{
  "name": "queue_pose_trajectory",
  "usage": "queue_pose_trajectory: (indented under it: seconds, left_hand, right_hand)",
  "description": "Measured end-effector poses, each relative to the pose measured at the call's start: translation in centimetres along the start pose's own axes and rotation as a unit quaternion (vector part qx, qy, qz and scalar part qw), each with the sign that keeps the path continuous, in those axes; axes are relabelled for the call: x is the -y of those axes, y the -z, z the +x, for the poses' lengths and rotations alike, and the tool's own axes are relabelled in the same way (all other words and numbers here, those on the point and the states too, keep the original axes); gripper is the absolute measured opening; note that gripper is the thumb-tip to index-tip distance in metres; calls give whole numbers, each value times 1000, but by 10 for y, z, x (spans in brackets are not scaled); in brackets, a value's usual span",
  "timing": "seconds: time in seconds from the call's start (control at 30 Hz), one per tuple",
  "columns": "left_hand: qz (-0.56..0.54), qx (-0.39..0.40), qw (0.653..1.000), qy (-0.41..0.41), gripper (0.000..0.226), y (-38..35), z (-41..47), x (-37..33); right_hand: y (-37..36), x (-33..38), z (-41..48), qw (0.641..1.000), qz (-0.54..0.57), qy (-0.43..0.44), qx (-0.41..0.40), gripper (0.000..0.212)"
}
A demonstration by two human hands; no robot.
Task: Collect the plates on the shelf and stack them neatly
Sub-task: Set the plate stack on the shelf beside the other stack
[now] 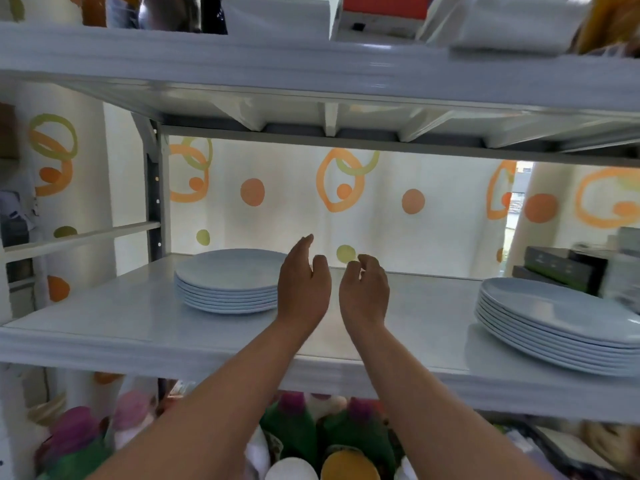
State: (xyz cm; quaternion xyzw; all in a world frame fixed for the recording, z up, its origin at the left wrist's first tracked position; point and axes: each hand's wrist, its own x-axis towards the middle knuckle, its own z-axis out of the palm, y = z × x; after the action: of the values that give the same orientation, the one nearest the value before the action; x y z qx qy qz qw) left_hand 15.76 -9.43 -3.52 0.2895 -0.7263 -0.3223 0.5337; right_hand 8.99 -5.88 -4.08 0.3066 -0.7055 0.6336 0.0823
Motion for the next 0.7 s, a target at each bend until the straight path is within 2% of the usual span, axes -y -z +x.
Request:
queue_pose_trajectory:
  seconds: [0.2,0.5,0.7]
  left_hand:
    - [-60,90,994,25,47,-73,-27,-38]
    - [-137,233,954,126,49,-166,-57,-94]
    - [-117,284,947,93,49,-202,-72,-101]
  right_hand:
    - [71,-26,22,998,-26,8,-63,39]
    - [179,-61,51,976,-68,10,-206,35]
    - [237,-74,63,954,-116,-28,-276,33]
